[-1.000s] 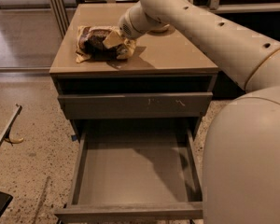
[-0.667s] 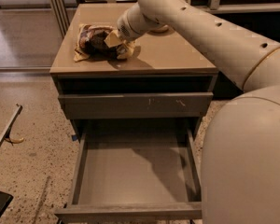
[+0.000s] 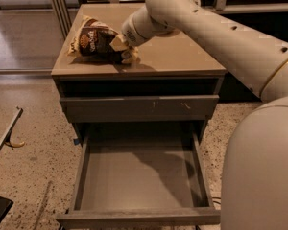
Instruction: Place brown chip bag into middle drawer
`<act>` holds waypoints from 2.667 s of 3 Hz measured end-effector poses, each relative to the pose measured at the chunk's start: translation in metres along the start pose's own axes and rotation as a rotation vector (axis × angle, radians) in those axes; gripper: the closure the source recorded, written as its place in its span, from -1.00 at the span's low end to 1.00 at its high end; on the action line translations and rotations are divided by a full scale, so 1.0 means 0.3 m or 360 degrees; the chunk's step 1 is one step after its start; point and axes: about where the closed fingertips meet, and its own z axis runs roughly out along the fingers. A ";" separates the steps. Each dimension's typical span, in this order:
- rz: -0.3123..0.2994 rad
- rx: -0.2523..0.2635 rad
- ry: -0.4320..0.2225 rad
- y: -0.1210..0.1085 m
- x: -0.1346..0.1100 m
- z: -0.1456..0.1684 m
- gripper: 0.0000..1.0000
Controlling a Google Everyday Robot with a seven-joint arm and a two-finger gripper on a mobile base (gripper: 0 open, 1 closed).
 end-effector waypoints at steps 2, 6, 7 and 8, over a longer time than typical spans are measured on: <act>-0.0083 0.0052 -0.0167 0.061 0.044 -0.318 1.00; -0.0021 -0.0152 -0.0004 0.350 0.520 -0.573 1.00; 0.0052 -0.0336 0.0141 0.446 0.721 -0.413 1.00; 0.0149 -0.0514 0.0345 0.528 0.945 -0.254 1.00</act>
Offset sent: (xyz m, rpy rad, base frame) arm -0.1201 -0.1184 0.0805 0.0898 -0.1932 -0.0022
